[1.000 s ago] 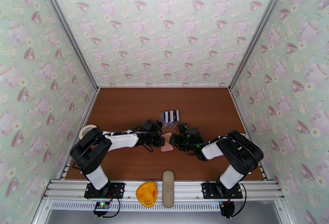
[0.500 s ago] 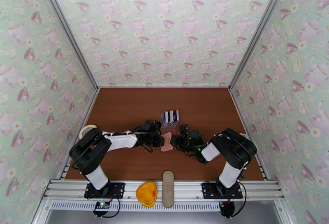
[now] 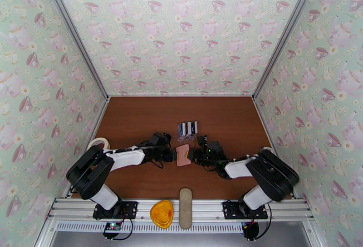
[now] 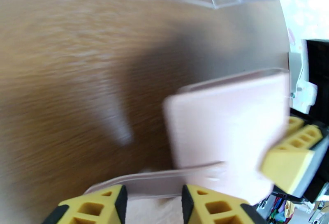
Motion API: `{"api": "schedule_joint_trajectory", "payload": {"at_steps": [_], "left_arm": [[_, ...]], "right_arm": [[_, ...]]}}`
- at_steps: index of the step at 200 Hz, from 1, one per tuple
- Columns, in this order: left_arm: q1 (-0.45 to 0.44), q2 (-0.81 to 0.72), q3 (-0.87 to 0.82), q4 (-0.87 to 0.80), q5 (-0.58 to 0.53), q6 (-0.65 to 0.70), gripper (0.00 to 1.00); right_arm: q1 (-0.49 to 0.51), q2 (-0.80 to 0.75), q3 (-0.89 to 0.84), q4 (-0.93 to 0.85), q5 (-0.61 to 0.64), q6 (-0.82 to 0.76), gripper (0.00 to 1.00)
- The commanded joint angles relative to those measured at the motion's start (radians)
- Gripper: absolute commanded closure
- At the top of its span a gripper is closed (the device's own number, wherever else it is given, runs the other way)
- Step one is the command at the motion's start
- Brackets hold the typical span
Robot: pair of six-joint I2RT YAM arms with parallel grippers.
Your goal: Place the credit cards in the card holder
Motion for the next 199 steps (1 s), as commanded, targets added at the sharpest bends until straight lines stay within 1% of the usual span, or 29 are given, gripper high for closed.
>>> {"api": "schedule_joint_trajectory", "payload": {"at_steps": [1,19,21,42,64,72,82,90,119,133,150,161,199], "left_arm": [[0.003,-0.102,0.001,-0.073,-0.053,0.015,0.54],[0.004,-0.174,0.009,-0.126,-0.087,0.042,0.54],[0.003,-0.181,0.011,-0.13,-0.108,0.045,0.54],[0.003,-0.263,0.018,-0.189,-0.157,0.074,0.48],[0.002,-0.353,0.003,-0.23,-0.211,0.086,0.31],[-0.002,-0.387,-0.003,-0.254,-0.239,0.092,0.19],[-0.002,-0.432,-0.019,-0.26,-0.25,0.092,0.1],[-0.001,-0.461,-0.026,-0.273,-0.267,0.093,0.01],[-0.005,-0.566,-0.071,-0.278,-0.298,0.089,0.0],[-0.01,-0.606,-0.074,-0.317,-0.338,0.085,0.0],[-0.012,-0.679,-0.109,-0.326,-0.395,0.061,0.0],[-0.014,-0.735,-0.141,-0.317,-0.41,0.056,0.0],[-0.018,-0.863,-0.229,-0.287,-0.402,0.024,0.0]], "right_arm": [[0.029,-0.146,0.098,-0.416,0.154,-0.157,1.0],[0.041,-0.221,0.154,-0.611,0.235,-0.199,1.0],[0.044,-0.228,0.16,-0.63,0.245,-0.202,1.0],[0.074,-0.282,0.215,-0.78,0.329,-0.233,1.0],[0.116,-0.332,0.269,-0.9,0.42,-0.247,1.0],[0.134,-0.345,0.291,-0.947,0.462,-0.249,1.0],[0.157,-0.358,0.318,-1.003,0.507,-0.252,1.0],[0.175,-0.365,0.338,-1.047,0.545,-0.252,1.0],[0.255,-0.36,0.416,-1.198,0.702,-0.244,1.0],[0.295,-0.341,0.453,-1.265,0.777,-0.232,1.0],[0.337,-0.309,0.488,-1.329,0.847,-0.217,1.0],[0.358,-0.289,0.506,-1.362,0.884,-0.204,1.0],[0.424,-0.198,0.564,-1.467,1.017,-0.14,1.0]]}}
